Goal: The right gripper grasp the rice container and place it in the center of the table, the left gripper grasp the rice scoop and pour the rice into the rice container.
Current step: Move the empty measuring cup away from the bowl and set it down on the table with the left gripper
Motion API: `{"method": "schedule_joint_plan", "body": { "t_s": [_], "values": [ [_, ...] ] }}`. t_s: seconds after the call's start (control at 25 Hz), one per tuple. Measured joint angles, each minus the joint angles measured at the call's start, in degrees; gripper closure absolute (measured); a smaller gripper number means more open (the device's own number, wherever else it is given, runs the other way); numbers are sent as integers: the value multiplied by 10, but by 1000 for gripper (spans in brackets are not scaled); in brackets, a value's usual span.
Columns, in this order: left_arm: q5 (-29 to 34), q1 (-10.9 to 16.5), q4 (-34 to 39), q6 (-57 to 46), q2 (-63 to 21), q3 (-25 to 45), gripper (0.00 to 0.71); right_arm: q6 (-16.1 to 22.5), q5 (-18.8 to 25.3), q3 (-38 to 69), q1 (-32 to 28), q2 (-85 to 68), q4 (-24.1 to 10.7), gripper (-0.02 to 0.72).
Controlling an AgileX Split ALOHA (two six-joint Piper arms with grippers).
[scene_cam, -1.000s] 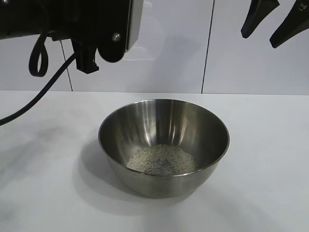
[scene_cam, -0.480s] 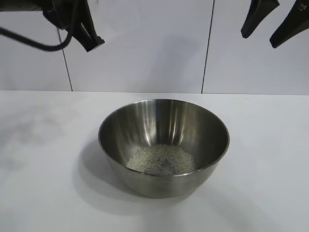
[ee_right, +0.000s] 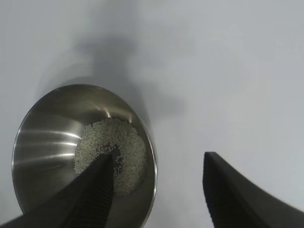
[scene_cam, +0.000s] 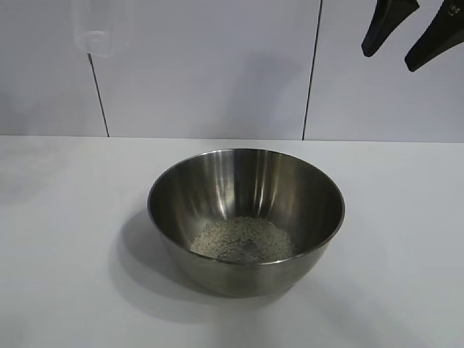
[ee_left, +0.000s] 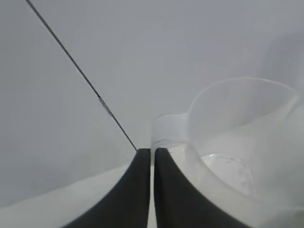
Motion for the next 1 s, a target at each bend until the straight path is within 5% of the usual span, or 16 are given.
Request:
{"method": "schedule_joint_plan", "body": {
  "t_s": [0.16,0.4,1.0],
  "values": [
    [91,43,-16,-4,0,29,704,0,0,0,0,0,0,313],
    [113,74,25,-4,0,111,704,0,-7,0,0,0,0,313],
    [105,74,58,-37,81,144,704,-3,-14,0,0,0,0,313]
  ]
}}
